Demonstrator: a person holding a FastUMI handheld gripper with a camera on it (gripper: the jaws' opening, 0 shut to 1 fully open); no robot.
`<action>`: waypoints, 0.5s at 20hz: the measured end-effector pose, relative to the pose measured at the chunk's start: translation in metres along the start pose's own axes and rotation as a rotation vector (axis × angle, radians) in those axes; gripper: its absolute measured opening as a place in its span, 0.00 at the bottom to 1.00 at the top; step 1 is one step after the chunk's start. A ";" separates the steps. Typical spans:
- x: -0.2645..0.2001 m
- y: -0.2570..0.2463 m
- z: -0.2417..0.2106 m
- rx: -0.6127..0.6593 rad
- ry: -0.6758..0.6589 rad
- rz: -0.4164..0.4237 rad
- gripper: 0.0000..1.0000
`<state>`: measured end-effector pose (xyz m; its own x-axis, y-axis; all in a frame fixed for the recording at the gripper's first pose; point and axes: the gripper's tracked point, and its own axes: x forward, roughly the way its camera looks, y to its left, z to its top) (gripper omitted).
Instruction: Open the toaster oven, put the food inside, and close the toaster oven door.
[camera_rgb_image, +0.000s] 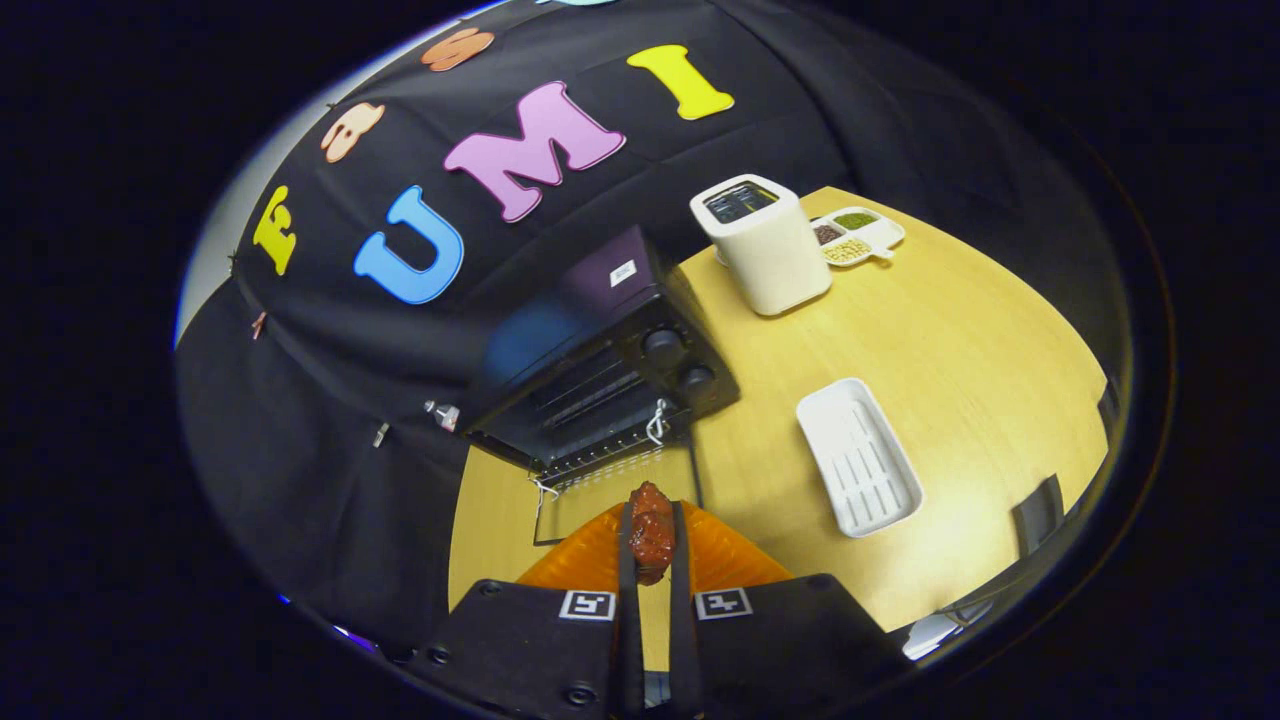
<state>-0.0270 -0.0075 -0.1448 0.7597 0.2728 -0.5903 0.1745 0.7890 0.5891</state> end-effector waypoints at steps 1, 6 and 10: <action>0.005 0.011 -0.002 -0.037 -0.009 0.009 0.14; 0.052 0.067 0.012 -0.049 -0.128 0.058 0.14; 0.103 0.089 0.015 0.007 -0.203 0.078 0.14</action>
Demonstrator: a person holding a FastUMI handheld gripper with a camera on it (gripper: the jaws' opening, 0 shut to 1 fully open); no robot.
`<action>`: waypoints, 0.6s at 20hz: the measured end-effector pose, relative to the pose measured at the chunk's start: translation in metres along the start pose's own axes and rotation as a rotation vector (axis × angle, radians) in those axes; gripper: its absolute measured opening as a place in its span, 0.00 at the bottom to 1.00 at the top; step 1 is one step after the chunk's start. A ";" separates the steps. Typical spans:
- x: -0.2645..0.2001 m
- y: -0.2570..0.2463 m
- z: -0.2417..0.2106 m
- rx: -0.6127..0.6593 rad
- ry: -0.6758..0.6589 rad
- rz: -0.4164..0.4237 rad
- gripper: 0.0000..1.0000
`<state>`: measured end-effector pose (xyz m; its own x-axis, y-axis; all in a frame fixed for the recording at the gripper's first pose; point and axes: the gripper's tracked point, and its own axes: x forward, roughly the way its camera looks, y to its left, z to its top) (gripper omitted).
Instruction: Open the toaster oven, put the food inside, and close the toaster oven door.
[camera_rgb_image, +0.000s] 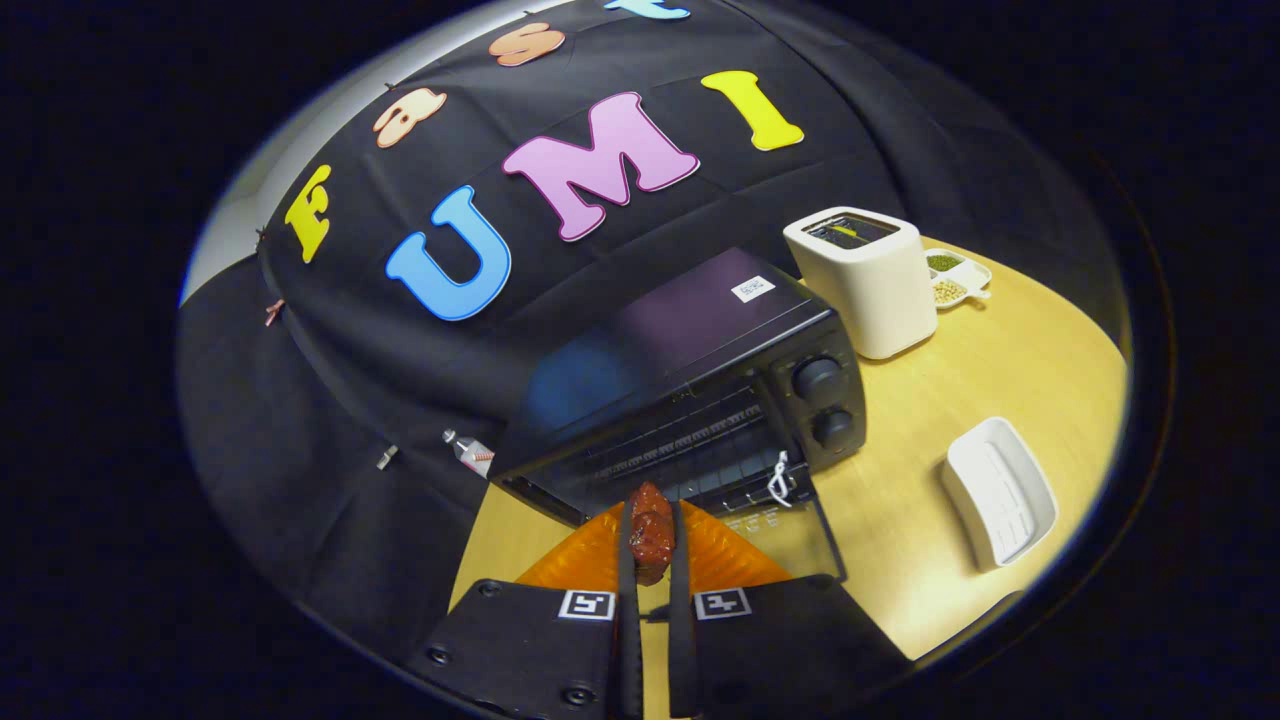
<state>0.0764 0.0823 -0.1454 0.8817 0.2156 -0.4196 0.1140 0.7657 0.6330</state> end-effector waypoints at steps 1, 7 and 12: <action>0.011 0.002 -0.001 0.007 -0.021 0.002 0.14; 0.062 -0.004 0.000 0.063 -0.169 -0.063 0.14; 0.096 -0.016 -0.004 0.092 -0.173 -0.119 0.14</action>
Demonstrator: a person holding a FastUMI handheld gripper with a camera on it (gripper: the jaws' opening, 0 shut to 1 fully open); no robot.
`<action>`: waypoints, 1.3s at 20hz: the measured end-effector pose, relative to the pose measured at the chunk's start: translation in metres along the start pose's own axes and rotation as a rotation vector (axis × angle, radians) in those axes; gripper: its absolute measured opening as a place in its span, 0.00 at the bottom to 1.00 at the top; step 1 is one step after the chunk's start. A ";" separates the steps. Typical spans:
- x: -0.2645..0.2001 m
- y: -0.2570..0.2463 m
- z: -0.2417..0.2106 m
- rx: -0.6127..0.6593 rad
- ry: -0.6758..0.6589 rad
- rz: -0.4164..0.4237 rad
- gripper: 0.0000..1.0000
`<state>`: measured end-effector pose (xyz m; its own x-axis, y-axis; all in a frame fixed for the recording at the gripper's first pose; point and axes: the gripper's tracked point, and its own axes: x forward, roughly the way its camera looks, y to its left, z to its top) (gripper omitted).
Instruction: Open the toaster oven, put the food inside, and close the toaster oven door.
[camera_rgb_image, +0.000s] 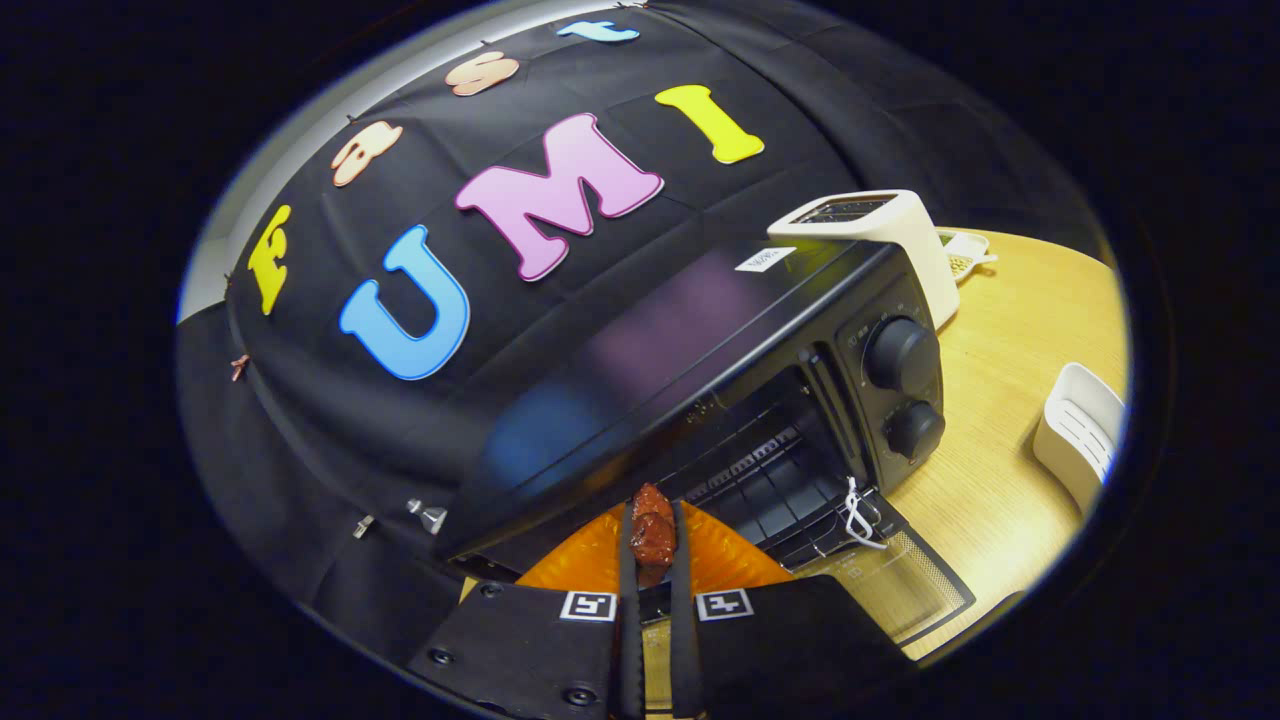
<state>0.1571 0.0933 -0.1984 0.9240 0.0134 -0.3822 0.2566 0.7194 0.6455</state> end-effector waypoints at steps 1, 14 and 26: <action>0.004 0.001 -0.001 -0.006 -0.005 -0.001 0.14; -0.006 -0.020 -0.023 -0.245 0.083 -0.017 0.80; -0.107 -0.018 -0.040 -0.568 0.188 0.037 0.98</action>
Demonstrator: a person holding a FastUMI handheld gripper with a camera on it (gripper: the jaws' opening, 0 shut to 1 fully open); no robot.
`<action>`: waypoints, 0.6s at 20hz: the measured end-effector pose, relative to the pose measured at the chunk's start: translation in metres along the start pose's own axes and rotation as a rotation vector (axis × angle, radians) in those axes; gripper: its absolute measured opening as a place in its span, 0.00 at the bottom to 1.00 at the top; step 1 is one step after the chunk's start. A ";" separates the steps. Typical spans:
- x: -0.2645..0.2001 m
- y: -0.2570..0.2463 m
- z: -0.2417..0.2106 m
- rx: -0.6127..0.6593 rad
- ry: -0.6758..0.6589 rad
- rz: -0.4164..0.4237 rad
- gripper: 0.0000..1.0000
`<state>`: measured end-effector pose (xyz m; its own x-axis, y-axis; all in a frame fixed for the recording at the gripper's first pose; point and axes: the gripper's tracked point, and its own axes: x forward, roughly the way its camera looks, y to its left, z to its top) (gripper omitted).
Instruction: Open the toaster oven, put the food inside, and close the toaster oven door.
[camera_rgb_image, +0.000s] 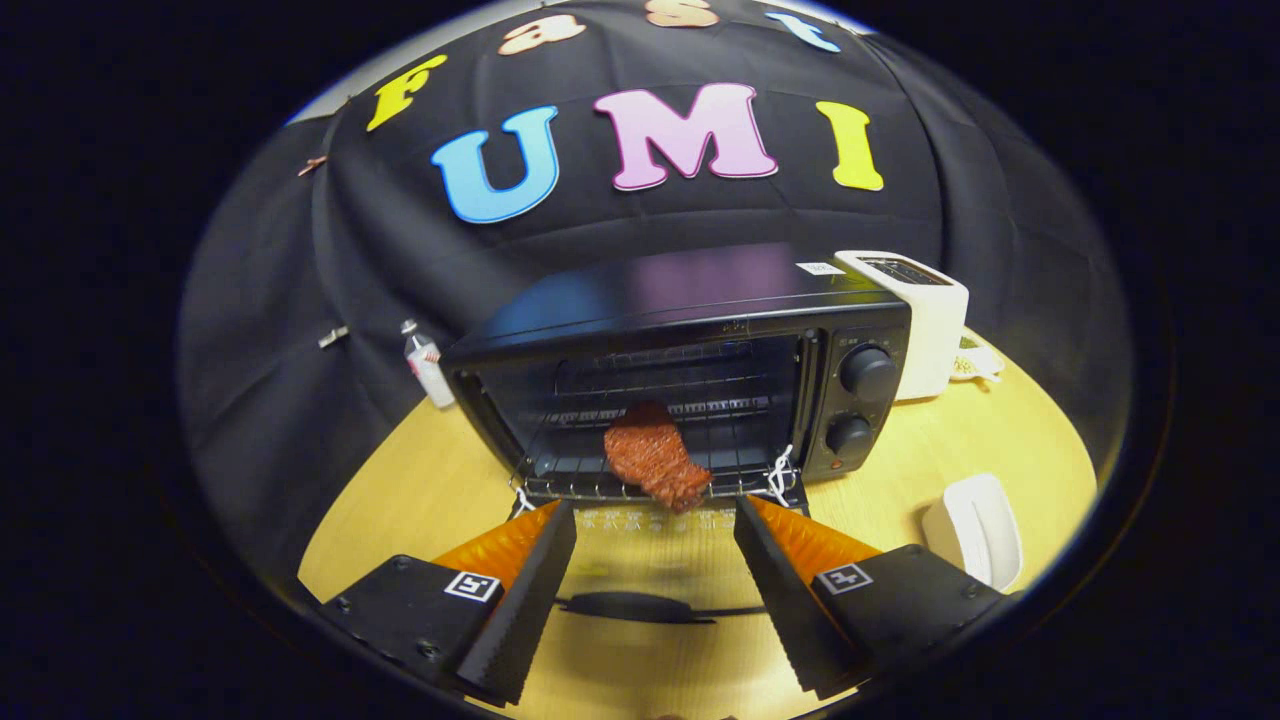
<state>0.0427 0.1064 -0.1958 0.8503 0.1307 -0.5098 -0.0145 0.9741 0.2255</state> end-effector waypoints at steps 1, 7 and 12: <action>-0.008 0.001 -0.004 -0.014 0.014 -0.001 0.98; -0.036 0.010 -0.034 -0.053 0.127 0.015 0.98; -0.039 0.009 -0.073 -0.091 0.247 -0.018 0.99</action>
<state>-0.0292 0.1236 -0.2346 0.6968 0.1437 -0.7027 -0.0574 0.9878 0.1450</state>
